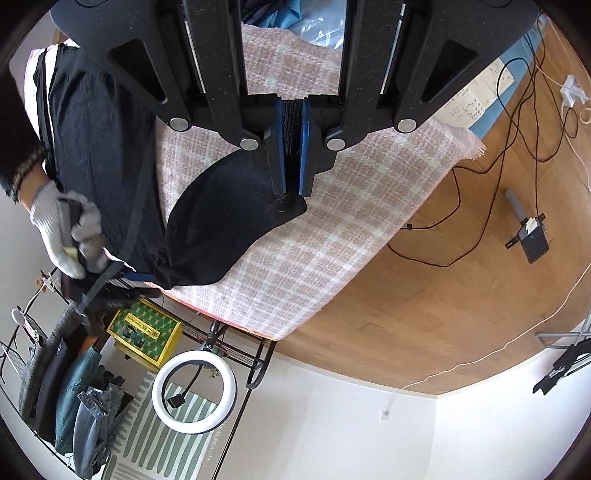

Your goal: Fold large clothes

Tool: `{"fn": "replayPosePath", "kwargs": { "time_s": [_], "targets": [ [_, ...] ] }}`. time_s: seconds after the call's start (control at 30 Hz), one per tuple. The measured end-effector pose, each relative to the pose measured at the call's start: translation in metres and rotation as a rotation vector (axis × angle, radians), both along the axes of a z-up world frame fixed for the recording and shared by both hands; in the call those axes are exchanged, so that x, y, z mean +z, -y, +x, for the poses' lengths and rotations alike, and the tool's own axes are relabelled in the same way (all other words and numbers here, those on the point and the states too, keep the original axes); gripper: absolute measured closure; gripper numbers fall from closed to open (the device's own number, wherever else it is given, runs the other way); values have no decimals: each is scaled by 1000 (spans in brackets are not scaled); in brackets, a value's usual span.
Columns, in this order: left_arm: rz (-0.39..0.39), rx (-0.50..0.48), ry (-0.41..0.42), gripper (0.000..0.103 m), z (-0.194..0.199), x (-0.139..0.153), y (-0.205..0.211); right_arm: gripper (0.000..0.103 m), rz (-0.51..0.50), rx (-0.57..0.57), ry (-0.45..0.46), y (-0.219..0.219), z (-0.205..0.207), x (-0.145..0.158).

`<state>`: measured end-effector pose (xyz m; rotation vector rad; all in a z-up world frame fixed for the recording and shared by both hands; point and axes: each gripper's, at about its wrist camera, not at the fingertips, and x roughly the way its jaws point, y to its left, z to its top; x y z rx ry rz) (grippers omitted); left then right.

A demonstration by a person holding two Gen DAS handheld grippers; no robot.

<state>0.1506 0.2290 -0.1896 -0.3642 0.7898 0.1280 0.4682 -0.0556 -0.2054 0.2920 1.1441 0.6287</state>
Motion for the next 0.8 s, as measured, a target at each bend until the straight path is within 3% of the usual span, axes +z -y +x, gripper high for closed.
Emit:
{"fn": "replayPosePath", "kwargs": {
  "time_s": [0.1,0.2,0.3,0.47,0.7,0.8],
  "targets": [
    [-6,-6,-6,99,0,-7,-10,58,-47,-9,-33,-30,17,-12],
    [-37,-11,-10,99,0,-15,-20,44,-108,-44,-75,-53,34,-26],
    [-50,-24,-7,99,-1,-22,-23,44,-147,-66,-107,-69,47,-36],
    [-48,-57,11,99,-4,-24,-22,56,-282,-90,-133,-85,66,-55],
    [-22,-103,23,99,-10,-24,-16,58,-478,-48,-111,-118,79,-66],
    [-18,-115,18,99,-12,-25,-12,82,-587,-22,-49,-129,77,-67]
  ]
}}
